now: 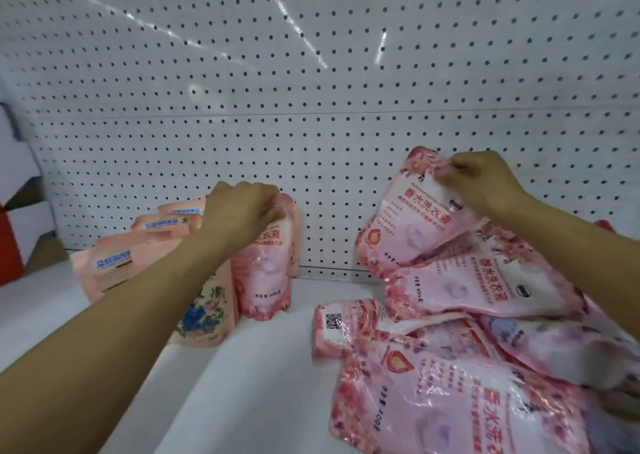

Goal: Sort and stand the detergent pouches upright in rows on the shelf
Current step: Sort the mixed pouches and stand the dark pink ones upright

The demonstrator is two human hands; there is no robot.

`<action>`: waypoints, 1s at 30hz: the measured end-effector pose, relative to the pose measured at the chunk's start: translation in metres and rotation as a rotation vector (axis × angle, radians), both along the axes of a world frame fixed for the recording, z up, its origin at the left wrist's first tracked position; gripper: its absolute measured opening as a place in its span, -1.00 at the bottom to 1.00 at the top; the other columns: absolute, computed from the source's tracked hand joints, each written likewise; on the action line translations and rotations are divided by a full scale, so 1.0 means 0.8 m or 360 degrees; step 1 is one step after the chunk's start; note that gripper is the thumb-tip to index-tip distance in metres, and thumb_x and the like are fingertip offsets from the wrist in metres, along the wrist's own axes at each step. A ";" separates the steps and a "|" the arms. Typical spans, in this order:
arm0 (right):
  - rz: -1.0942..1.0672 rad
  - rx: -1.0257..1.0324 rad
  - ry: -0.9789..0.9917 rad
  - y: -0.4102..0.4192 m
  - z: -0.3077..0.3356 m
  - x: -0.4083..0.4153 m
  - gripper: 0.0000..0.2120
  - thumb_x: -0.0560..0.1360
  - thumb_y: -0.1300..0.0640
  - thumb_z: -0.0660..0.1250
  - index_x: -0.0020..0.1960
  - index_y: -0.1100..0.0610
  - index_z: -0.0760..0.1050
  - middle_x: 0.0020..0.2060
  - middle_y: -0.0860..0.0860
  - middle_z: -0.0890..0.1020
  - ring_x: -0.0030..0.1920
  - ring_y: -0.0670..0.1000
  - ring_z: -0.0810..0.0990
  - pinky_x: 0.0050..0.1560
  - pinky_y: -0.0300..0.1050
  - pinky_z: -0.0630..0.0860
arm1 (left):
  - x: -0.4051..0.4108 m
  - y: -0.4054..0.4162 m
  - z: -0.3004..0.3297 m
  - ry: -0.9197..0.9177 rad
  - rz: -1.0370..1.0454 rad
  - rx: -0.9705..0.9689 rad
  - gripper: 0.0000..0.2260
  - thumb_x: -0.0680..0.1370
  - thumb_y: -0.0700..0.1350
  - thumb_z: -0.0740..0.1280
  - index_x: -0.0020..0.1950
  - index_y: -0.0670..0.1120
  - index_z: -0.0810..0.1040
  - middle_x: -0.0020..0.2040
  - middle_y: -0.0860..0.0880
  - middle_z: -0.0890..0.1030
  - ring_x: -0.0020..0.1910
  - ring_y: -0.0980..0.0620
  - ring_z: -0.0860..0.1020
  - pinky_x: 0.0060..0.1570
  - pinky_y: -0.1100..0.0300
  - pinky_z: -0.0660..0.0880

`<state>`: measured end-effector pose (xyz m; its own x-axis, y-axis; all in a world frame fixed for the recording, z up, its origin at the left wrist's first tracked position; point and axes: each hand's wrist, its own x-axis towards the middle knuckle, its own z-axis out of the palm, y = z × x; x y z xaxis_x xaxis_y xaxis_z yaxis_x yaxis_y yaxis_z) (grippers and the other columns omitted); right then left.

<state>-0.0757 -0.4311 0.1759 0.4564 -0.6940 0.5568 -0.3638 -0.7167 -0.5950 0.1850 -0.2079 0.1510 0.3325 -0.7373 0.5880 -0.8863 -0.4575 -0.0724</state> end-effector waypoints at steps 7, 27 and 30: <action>-0.0029 -0.0344 0.0366 0.040 0.030 0.107 -0.79 0.53 -0.11 0.31 -0.03 -0.02 0.63 -0.14 -0.12 0.60 -0.09 0.02 0.57 -0.11 -0.11 0.37 | 0.004 -0.019 -0.006 0.0128 0.0103 -0.0139 -0.72 0.61 0.07 0.28 -0.19 -0.08 0.39 -0.25 0.00 0.52 -0.21 -0.14 0.52 -0.13 0.10 0.26; 0.0352 0.0216 0.0443 0.057 -0.009 0.032 -0.61 0.54 0.02 0.36 0.34 0.08 0.50 0.26 -0.01 0.57 0.21 -0.03 0.54 0.23 -0.13 0.45 | -0.134 -0.031 -0.051 0.0188 -0.0963 0.0030 -0.63 0.59 0.04 0.33 0.38 0.03 0.46 0.31 0.05 0.52 0.28 0.03 0.45 0.29 0.09 0.34; 0.0023 0.0139 0.0586 0.042 -0.013 -0.028 -0.66 0.54 0.01 0.36 0.28 0.08 0.54 0.18 -0.01 0.61 0.07 -0.04 0.58 0.10 -0.14 0.48 | -0.171 -0.062 -0.060 0.0418 -0.1078 0.0371 -0.54 0.63 0.08 0.25 0.52 0.05 0.29 0.47 0.03 0.37 0.39 0.02 0.36 0.34 0.09 0.34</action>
<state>-0.0980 -0.3973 0.1654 0.6249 -0.7236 0.2930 -0.5548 -0.6757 -0.4854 0.0480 -0.2578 0.1028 -0.1291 -0.9254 0.3564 -0.9693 0.1936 0.1516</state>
